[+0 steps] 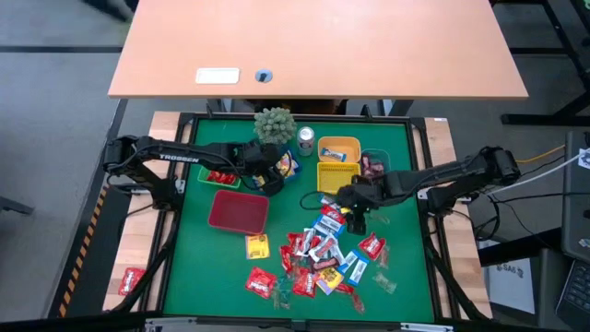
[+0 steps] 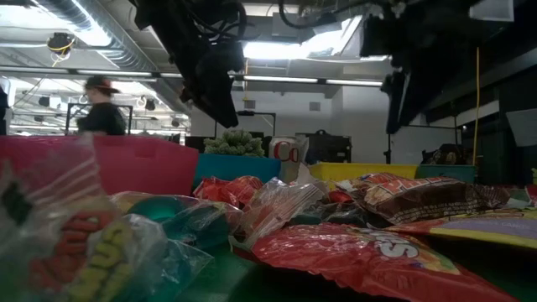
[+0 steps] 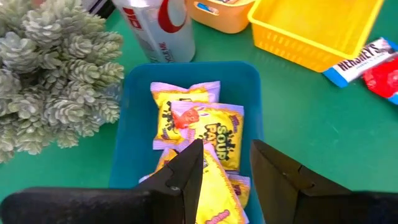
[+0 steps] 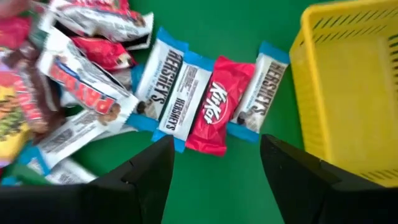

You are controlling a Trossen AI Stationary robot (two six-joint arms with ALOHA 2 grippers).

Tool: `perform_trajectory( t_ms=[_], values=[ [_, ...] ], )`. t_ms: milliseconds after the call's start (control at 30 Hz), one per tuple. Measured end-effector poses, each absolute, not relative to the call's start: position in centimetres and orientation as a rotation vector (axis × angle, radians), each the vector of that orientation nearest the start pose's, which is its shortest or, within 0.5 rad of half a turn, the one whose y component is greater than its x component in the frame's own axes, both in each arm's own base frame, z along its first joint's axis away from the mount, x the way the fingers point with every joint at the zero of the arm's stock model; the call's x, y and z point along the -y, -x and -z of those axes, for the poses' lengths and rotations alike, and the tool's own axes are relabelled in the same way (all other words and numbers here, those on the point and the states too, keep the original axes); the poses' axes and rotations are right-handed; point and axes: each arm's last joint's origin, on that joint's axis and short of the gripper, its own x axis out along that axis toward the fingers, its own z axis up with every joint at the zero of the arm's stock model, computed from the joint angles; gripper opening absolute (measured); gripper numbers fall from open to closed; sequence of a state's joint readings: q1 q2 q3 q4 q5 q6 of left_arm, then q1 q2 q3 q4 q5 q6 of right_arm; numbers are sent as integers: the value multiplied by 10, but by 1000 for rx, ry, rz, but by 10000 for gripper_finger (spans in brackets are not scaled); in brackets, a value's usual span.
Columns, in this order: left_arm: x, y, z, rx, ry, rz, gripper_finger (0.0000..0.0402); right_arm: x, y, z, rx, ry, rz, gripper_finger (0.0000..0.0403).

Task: Sort candy
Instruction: Put the red chocolate bar into the green bin

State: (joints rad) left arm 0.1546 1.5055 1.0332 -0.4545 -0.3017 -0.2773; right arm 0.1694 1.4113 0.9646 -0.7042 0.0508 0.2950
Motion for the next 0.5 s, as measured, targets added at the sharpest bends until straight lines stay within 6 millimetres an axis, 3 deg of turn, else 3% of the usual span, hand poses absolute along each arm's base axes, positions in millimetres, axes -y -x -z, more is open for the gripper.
perform_trajectory(
  t_ms=[500],
  values=[
    [-41,-303,-233,-868,163,-505,119,-53,-240,-166,-1110,-98,97,237]
  ],
)
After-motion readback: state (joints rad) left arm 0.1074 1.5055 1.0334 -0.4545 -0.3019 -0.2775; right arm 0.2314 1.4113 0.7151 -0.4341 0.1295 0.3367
